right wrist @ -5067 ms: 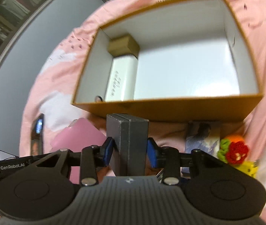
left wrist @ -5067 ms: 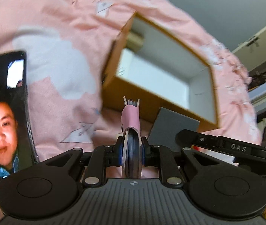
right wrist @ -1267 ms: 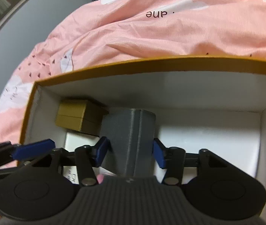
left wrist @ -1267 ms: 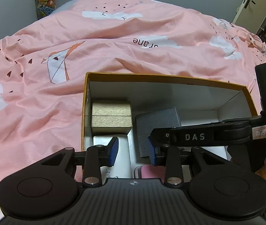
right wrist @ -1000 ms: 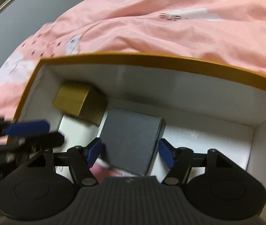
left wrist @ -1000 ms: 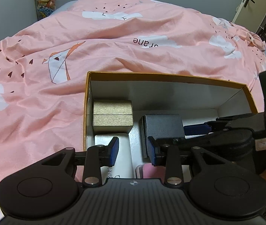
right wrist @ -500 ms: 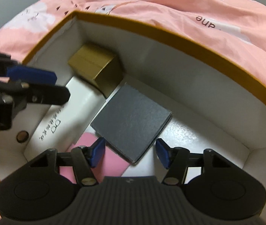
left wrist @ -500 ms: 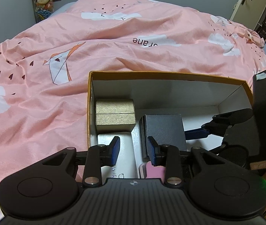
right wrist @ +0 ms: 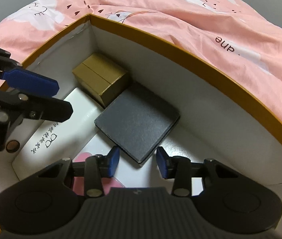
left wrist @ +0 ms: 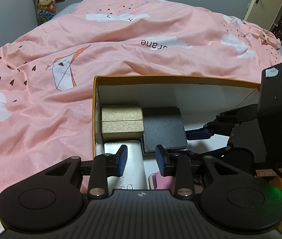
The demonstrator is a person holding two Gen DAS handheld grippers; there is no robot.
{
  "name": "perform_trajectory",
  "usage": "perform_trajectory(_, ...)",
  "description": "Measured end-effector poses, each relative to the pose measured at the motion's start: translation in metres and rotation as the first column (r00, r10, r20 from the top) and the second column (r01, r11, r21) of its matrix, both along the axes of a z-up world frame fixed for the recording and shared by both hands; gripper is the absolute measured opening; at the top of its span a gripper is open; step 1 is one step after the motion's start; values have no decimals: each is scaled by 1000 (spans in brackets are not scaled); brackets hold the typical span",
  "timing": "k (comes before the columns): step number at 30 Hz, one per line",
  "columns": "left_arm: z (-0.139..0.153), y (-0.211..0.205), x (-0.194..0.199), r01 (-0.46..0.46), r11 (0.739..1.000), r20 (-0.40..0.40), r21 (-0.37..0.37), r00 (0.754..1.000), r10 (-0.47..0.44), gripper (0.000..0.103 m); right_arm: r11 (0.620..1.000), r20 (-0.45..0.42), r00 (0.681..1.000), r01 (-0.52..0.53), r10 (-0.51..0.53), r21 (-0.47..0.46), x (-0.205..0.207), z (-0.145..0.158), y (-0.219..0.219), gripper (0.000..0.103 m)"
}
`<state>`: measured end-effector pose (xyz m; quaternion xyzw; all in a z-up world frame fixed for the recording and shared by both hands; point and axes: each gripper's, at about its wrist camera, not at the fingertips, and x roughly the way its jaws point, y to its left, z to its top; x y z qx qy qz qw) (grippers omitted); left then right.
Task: Organize objects
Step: 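Withdraw both tools from the box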
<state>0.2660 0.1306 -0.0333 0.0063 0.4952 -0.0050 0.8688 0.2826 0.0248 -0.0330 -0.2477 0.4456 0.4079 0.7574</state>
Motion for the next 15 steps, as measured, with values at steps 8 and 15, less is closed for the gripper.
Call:
perform_trajectory(8,22,-7,-27,32,999,51,-36,998,-30,39,997,35,998,46,-48,55,-23,35,-24,52)
perform_trajectory(15,56,-32,-86,124,988,157,-97,982,-108,39,958,94,977,164,-190,236,-77,82,-79,61)
